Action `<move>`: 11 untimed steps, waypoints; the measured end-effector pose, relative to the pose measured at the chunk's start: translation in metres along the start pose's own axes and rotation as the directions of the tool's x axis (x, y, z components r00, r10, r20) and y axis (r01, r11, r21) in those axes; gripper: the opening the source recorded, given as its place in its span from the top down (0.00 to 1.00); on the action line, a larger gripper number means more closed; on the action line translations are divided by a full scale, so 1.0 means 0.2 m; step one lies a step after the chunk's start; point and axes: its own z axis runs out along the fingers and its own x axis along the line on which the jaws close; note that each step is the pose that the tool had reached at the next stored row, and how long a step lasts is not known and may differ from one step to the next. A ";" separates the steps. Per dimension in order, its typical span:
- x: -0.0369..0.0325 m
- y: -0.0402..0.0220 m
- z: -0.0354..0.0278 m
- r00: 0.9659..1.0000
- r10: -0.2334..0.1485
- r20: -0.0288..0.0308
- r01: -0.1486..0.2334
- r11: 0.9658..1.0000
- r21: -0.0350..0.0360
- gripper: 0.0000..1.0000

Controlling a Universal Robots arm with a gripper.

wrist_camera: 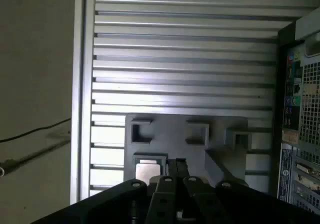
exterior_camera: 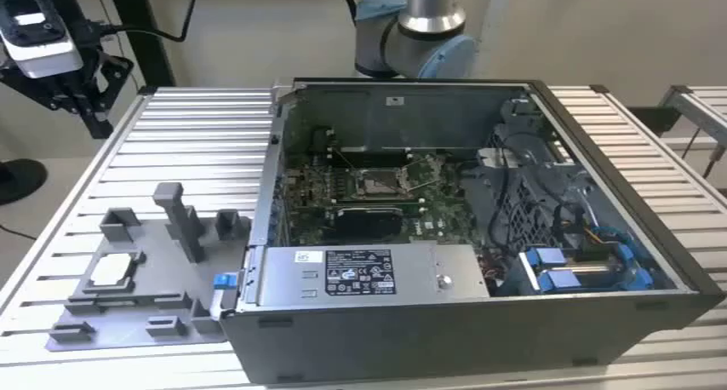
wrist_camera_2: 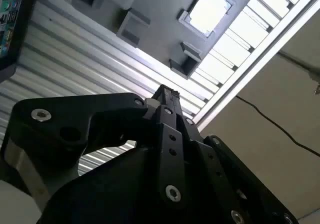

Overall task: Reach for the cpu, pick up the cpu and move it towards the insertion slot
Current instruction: 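Reach for the cpu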

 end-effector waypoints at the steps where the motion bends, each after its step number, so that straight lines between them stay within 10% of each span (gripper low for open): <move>1: 0.000 0.000 0.000 1.000 0.000 0.000 0.000 1.000 0.000 1.00; 11: 0.000 0.000 0.000 1.000 0.000 0.000 0.000 1.000 0.000 1.00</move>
